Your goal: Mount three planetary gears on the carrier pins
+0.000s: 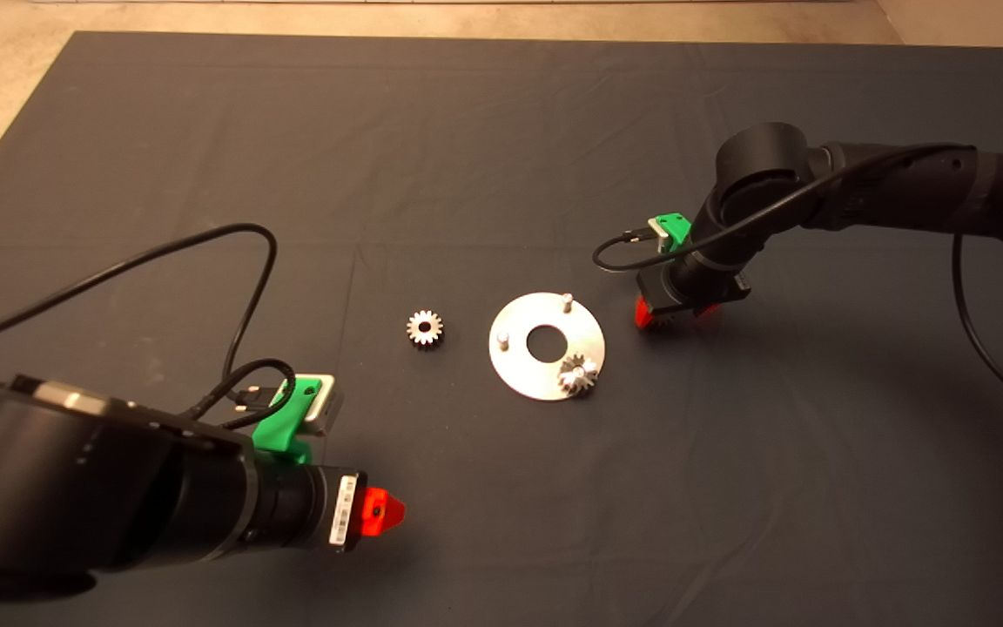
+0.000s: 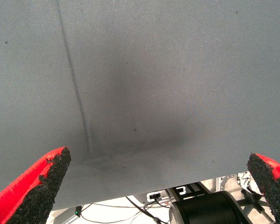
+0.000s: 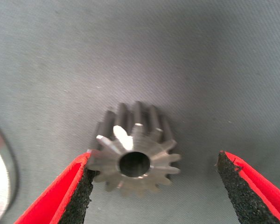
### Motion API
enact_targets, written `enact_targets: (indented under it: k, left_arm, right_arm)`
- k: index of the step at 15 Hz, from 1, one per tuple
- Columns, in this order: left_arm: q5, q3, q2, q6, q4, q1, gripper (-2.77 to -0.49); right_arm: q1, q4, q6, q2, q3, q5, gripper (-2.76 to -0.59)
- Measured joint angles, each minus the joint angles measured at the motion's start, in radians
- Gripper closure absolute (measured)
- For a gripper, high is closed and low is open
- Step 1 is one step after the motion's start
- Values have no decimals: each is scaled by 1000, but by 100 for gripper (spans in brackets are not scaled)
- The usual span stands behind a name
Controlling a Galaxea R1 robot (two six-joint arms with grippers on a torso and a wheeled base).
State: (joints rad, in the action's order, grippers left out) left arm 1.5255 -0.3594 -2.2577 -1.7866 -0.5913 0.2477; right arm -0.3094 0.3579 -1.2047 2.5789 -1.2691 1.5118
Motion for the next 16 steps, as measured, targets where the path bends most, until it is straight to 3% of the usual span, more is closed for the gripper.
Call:
enact_targets:
  k: [2,10,11,13,14,16]
  left_arm:
    - [0,0,0,0,0,0,-276]
    - [0,0,0,0,0,0,-276]
    - [0,0,0,0,0,0,-276]
    - [0,0,0,0,0,0,-276]
    - [0,0,0,0,0,0,-276]
    - [0,0,0,0,1,0,-276]
  right_arm:
    - [0,-1,0,0,0,-22,-191]
    - [0,-1,0,0,0,-28,-185]
    - [0,-1,0,0,0,-34,-185]
    - [0,-1,0,0,0,-62,-170]
    - [0,-1,0,0,0,-69,-163]
    - [0,-1,0,0,0,-69,-155]
